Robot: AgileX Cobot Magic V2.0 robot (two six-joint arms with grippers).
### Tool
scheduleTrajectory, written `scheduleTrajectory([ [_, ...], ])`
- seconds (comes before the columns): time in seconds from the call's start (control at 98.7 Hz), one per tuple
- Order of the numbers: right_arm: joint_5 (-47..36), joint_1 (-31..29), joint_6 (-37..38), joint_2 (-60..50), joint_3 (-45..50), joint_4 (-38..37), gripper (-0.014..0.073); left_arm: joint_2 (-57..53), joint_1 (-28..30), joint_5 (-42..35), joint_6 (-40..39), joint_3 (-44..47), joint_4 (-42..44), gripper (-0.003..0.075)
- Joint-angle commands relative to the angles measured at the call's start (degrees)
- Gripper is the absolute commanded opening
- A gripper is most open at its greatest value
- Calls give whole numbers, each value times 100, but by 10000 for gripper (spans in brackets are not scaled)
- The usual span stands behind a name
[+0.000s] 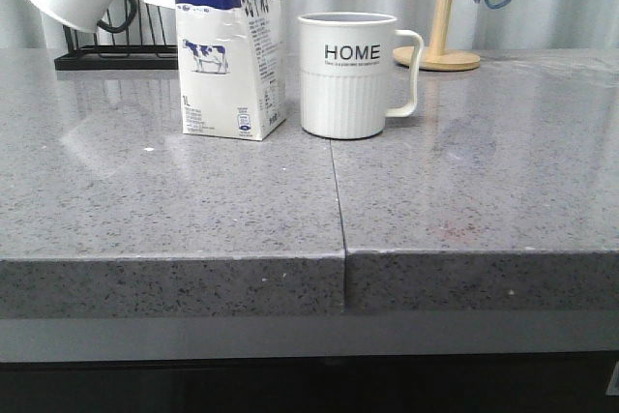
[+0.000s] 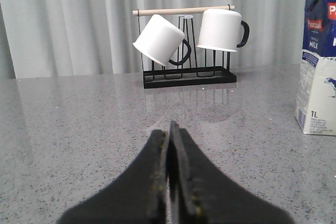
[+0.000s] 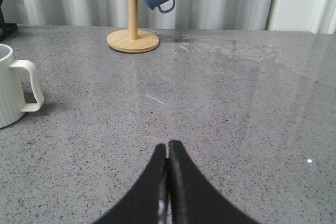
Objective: Place milk next to cup
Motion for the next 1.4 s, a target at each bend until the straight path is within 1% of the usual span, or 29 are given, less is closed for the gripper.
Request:
scheduleTrajectory([
  [0.0,-488,-16,-167,0,-96,22,-68,-187,14,-469,-55,300,-40,-21],
  [0.101,-651,2,-482,-173,121,529,-68,-187,14,-469,-55,300,-40,-21],
  [0.263,-758,145,-989,-750,627,960,-68,-187,14,-469,-55,300,-40,-21],
  [0.385,-789,282,-1553,-1265,946,1436,-68,-187,14,-469,-55,300,-40,-21],
  [0.456,-793,362,-1781,-1552,1085,1582,-68,-187,14,-469,-55,300,-40,-21],
  [0.689,-1062,400,-1768,-1598,1448,1514,-68,-187,14,-469,-55,300,-40,-21],
  [0.851,-1669,400,-1711,-1598,1827,1514,-68,-187,14,-469,-55,300,-40,-21],
  [1.388,-1556,400,-1663,-1598,1807,1514,-68,-187,14,-469,-55,300,-40,-21],
])
